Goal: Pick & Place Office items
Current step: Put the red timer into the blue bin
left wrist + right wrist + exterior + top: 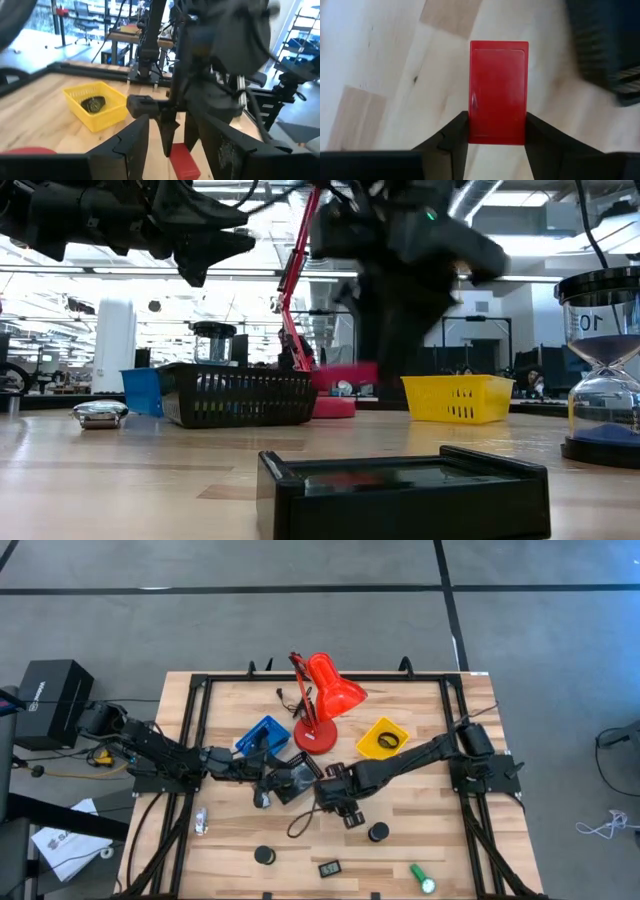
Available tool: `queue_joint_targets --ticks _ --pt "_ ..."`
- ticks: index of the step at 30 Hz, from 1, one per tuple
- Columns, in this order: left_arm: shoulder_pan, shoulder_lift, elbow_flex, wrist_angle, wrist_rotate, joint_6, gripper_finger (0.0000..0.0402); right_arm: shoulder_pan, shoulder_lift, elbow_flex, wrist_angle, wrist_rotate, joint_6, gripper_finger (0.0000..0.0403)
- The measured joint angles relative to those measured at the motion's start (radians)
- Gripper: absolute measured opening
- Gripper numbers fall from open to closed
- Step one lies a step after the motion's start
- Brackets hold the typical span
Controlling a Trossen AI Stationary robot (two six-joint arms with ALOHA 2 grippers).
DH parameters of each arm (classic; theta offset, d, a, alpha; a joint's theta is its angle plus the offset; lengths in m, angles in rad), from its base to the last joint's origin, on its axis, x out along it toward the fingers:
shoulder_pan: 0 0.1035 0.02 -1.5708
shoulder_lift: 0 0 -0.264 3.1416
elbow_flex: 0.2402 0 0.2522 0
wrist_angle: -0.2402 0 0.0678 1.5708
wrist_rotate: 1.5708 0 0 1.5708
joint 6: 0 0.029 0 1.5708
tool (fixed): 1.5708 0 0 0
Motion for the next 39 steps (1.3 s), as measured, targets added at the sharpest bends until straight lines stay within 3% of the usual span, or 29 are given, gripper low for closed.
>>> queue_joint_targets --ticks 5,11,17,22,26,34,39 --pt "0.0 0.0 0.01 0.017 -0.004 0.068 0.0189 -0.036 -0.003 0.141 -0.029 0.043 0.007 0.0143" --pt "0.0 0.0 0.013 0.012 -0.006 0.094 0.0215 -0.097 -0.003 0.224 -0.01 0.079 0.149 0.0161" --pt "0.0 0.0 0.013 0.006 -0.01 0.161 0.0236 -0.154 -0.003 0.245 -0.006 0.075 0.155 0.0144" --pt "0.004 0.0 0.013 -0.013 -0.101 0.24 0.0249 -0.182 -0.003 0.245 0.032 0.068 0.153 0.0152" --pt "0.028 0.0 0.013 -0.071 -0.124 0.245 0.0255 -0.187 -0.003 0.245 0.035 0.068 0.142 0.0162" --pt "0.057 0.0 0.013 -0.119 -0.115 0.174 0.0254 -0.163 -0.003 0.245 0.053 0.067 0.034 0.0143" --pt "0.054 0.0 0.013 -0.122 -0.112 0.185 0.0259 -0.152 -0.003 0.245 0.052 0.069 0.031 0.0162"
